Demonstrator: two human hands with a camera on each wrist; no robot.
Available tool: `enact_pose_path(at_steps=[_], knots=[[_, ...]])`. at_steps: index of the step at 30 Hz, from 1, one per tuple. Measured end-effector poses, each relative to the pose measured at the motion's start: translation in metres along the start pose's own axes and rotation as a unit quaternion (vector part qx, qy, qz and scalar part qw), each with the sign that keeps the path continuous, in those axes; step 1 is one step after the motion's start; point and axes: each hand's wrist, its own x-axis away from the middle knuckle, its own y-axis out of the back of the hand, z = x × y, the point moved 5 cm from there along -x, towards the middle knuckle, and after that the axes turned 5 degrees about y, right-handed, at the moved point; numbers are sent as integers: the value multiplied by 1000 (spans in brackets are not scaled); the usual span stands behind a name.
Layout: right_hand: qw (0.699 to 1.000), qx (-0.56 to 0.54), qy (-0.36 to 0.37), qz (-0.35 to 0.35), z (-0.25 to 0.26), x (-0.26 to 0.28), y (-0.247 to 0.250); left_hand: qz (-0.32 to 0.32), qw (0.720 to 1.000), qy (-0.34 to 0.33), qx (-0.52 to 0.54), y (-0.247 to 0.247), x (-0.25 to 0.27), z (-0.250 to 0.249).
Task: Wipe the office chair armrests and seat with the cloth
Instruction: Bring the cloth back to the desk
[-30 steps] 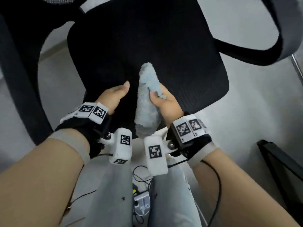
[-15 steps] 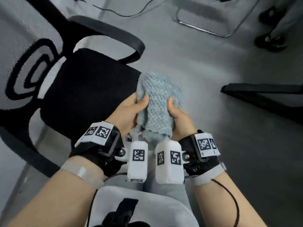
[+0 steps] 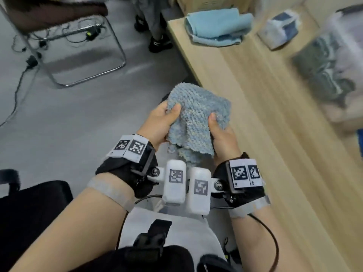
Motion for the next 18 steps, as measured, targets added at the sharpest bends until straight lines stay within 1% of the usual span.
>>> enact_pose_path(at_steps=[2,5,8,10,14,16,18], knots=[[999,-22,15,-40,15,-6,34,43,997,-9,-66,-38,-20,-15],[989,-20,44,-138,28,-11,84,106,986,-1,-131,-92,-51,-28],[968,-3,60,-244,31,-17,128,179,959,-28,-219,-147,-75,-35],[949,-10,54,-311,27,-19,152,214,934,-33,-286,-175,-87,-35],[912,-42,31,-407,18,-25,179,285,890,-6,-356,-205,-117,-25],[898,-53,11,-436,10,-27,188,303,873,13,-382,-211,-128,-20],[893,-37,-1,-448,7,-28,193,313,858,26,-406,-214,-136,-13]])
